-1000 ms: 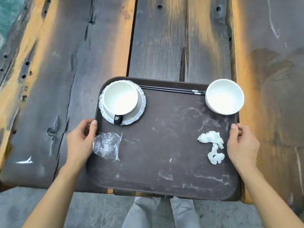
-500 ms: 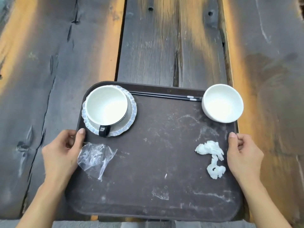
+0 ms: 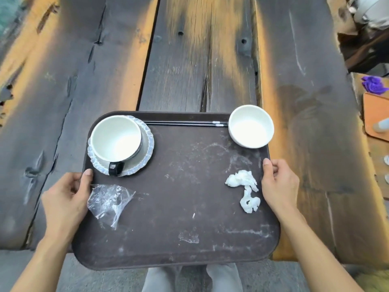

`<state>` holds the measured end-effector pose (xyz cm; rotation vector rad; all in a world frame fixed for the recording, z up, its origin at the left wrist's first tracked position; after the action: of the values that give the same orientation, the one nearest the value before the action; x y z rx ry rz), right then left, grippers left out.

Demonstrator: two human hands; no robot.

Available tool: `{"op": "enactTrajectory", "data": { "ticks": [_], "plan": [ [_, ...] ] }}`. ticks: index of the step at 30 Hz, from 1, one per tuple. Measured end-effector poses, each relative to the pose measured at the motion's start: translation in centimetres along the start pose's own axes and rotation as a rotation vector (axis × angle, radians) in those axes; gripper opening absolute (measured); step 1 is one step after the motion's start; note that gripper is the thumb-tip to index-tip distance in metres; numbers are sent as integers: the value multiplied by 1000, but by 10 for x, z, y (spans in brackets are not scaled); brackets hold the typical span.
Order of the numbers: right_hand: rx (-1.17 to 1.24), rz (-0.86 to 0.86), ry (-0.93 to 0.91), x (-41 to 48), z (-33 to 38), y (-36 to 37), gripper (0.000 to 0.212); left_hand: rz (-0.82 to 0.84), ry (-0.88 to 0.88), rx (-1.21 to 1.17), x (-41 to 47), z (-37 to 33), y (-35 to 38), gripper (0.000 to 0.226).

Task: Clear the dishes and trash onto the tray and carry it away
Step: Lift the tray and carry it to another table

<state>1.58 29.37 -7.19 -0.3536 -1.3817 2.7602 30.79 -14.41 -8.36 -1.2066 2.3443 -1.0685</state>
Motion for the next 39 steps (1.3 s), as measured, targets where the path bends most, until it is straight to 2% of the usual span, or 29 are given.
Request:
{"op": "enactTrajectory", "data": {
  "ticks": [9, 23, 32, 39],
  "plan": [
    [-39, 92, -160, -4, 44, -56, 22, -99, -100, -12, -76, -32, -62, 37],
    [-81, 408, -491, -68, 135, -80, 26, -449, -397, 21, -279, -69, -180, 30],
    [-141, 606, -762, -165, 195, -60, 26, -699, -637, 132, -430, -71, -238, 32],
    [-172, 730, -905, -260, 218, -28, 25, -852, -783, 156, -523, -57, -276, 36]
  ]
}}
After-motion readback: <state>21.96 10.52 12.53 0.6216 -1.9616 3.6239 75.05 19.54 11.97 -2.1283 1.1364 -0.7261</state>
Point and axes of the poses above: each hand's wrist, its own x-axis towards the middle knuckle, its own y-axis out of the palm, z = x × y, the point moved 9 cm from there along x, towards the middle knuckle, and after that the axes turned 12 degrees about y, right-handed, at the moved point
